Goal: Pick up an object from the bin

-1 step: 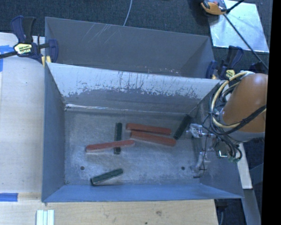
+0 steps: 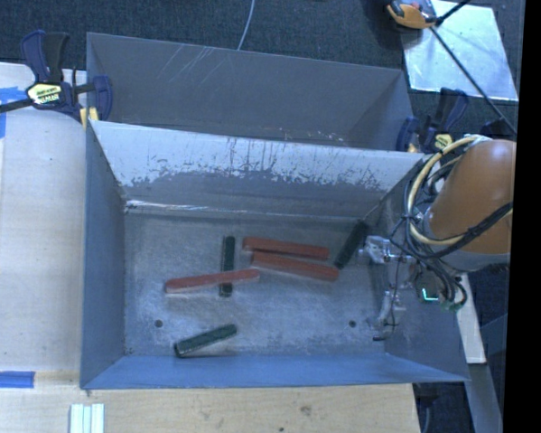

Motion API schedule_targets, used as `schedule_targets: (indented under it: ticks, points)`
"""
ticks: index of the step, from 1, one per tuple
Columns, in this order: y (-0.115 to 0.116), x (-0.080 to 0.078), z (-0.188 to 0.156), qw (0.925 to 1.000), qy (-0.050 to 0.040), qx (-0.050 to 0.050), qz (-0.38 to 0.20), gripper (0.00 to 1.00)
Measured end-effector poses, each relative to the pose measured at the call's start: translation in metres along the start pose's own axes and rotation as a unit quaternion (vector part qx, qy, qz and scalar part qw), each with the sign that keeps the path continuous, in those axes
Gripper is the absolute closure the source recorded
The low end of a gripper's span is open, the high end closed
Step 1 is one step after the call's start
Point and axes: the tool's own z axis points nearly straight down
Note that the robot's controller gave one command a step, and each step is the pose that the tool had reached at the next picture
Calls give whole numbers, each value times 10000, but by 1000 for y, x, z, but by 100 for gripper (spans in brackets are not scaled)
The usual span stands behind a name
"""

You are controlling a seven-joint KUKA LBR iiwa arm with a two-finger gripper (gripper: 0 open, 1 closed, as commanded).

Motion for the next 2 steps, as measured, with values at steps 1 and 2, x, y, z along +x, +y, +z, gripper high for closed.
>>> schedule_targets:
  ticks: [1,2]
  points:
    - [-4,3,17,9989,-34,5,-462,0]
    - [23,-49,8,9921,-2,2,-1256,0]
